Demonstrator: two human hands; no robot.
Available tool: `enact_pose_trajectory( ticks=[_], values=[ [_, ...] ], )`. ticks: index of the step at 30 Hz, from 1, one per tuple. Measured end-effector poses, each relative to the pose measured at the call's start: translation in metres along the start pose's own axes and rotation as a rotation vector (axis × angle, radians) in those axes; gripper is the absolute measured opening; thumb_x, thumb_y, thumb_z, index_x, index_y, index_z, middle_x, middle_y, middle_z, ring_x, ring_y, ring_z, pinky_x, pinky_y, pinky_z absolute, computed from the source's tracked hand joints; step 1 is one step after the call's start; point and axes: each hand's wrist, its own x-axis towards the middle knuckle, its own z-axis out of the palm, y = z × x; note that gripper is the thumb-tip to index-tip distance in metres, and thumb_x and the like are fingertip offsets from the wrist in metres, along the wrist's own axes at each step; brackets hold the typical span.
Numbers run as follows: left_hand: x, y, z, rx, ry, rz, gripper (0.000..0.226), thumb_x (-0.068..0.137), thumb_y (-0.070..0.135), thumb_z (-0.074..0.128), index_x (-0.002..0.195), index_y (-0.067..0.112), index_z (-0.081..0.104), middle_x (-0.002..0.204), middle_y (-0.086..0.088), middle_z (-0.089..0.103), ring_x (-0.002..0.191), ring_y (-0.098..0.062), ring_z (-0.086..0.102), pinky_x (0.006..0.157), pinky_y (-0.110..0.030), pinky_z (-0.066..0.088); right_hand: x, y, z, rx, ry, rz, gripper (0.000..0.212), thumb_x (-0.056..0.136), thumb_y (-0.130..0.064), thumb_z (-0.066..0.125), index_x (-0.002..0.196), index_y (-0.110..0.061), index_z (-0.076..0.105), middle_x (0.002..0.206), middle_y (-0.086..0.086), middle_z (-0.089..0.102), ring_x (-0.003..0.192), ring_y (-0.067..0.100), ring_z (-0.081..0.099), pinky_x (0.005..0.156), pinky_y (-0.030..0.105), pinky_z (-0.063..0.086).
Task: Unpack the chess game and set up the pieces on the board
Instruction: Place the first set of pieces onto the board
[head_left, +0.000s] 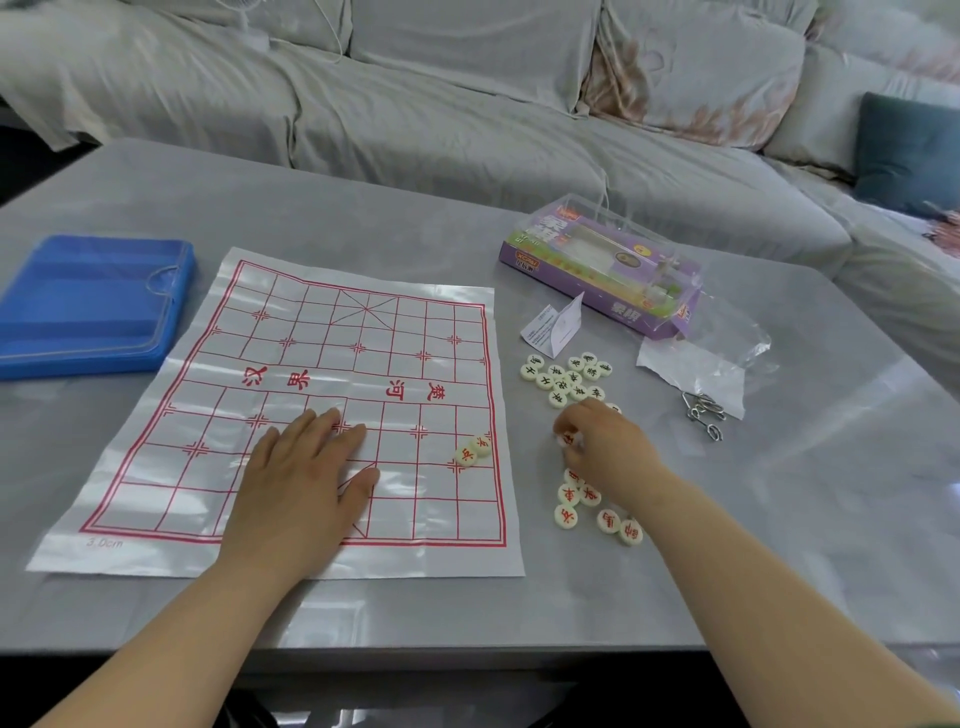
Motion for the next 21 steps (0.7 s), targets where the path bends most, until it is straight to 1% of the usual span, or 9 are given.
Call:
enact_pose_trajectory(
  ticks=[5,8,10,13,15,16,18,19,21],
  values=[
    [0.001,0.0,0.0,0.023,-0.001,0.002,0.051,0.095,0.046,0.022,0.143,0.03,0.016,0.154,0.005,0.005,0.142,-0.016,0.001,0.114,-0.032,-0.002,0.003,-0.015,-0.007,0.085,-0.03,0.011,0.029,0.087,-0.012,0.05,0.116,-0.015,0.053,0.123,0.003,0.049,0.109,0.021,0.05,0.085,0.026,0.039],
    [0.0,0.0,-0.001,0.009,0.002,-0.002,0.057,0.091,0.052,0.012,0.143,0.029,0.019,0.154,0.004,0.008,0.142,-0.017,0.003,0.114,-0.032,-0.001,-0.002,-0.038,-0.004,0.214,-0.01,-0.121,0.025,0.088,-0.014,0.051,0.113,-0.015,0.055,0.118,0.002,0.052,0.093,0.014,0.049,0.079,0.021,0.038],
    [0.001,0.0,-0.001,-0.003,-0.002,0.005,0.054,0.094,0.049,0.016,0.143,0.028,0.02,0.154,0.004,0.009,0.142,-0.017,0.004,0.114,-0.032,0.0,-0.005,-0.053,0.0,0.24,-0.022,-0.222,0.025,0.087,-0.014,0.053,0.112,-0.016,0.056,0.116,0.0,0.053,0.086,0.007,0.042,0.075,0.018,0.034],
    [0.0,0.0,-0.001,0.008,-0.002,0.032,0.051,0.095,0.044,0.026,0.143,0.027,0.021,0.153,0.004,0.01,0.141,-0.017,0.005,0.114,-0.032,0.0,-0.011,-0.059,0.004,0.219,-0.038,-0.255,0.029,0.088,-0.017,0.054,0.118,-0.018,0.054,0.12,-0.001,0.05,0.089,0.007,0.04,0.077,0.016,0.032],
    [0.0,-0.002,0.001,-0.016,0.004,0.02,0.049,0.095,0.043,0.03,0.138,0.021,0.036,0.149,-0.003,0.027,0.139,-0.023,0.02,0.113,-0.037,0.01,-0.015,-0.049,0.001,0.224,-0.027,-0.214,0.033,0.088,-0.019,0.055,0.121,-0.019,0.052,0.123,-0.002,0.048,0.098,0.012,0.046,0.08,0.017,0.034],
    [0.0,-0.003,0.001,-0.04,0.033,0.037,0.048,0.091,0.041,0.035,0.129,0.016,0.049,0.14,-0.009,0.042,0.131,-0.03,0.035,0.109,-0.043,0.021,-0.019,-0.042,0.0,0.228,-0.02,-0.186,0.034,0.088,-0.019,0.055,0.121,-0.019,0.051,0.124,-0.002,0.047,0.104,0.013,0.048,0.082,0.018,0.034],
    [0.0,-0.005,0.004,-0.026,0.102,0.116,0.042,0.08,0.037,0.044,0.101,0.009,0.068,0.107,-0.014,0.065,0.1,-0.037,0.06,0.086,-0.05,0.045,-0.027,-0.024,-0.002,0.228,-0.005,-0.129,0.033,0.088,-0.019,0.055,0.121,-0.019,0.052,0.12,-0.003,0.047,0.104,0.012,0.046,0.08,0.017,0.033],
    [-0.001,-0.005,0.004,0.012,0.148,0.15,0.04,0.077,0.036,0.043,0.089,0.009,0.07,0.092,-0.011,0.069,0.084,-0.035,0.065,0.073,-0.048,0.05,-0.032,-0.014,-0.002,0.232,0.006,-0.1,0.032,0.088,-0.019,0.055,0.12,-0.02,0.052,0.113,-0.004,0.047,0.101,0.011,0.045,0.076,0.016,0.032],
    [-0.005,-0.001,-0.001,0.067,0.189,0.201,0.039,0.076,0.035,0.038,0.075,0.013,0.071,0.074,-0.005,0.067,0.064,-0.029,0.063,0.057,-0.038,0.049,-0.042,0.003,-0.002,0.239,0.031,-0.057,0.03,0.086,-0.018,0.057,0.116,-0.019,0.055,0.102,-0.008,0.041,0.094,0.01,0.043,0.073,0.016,0.029]
  ],
)
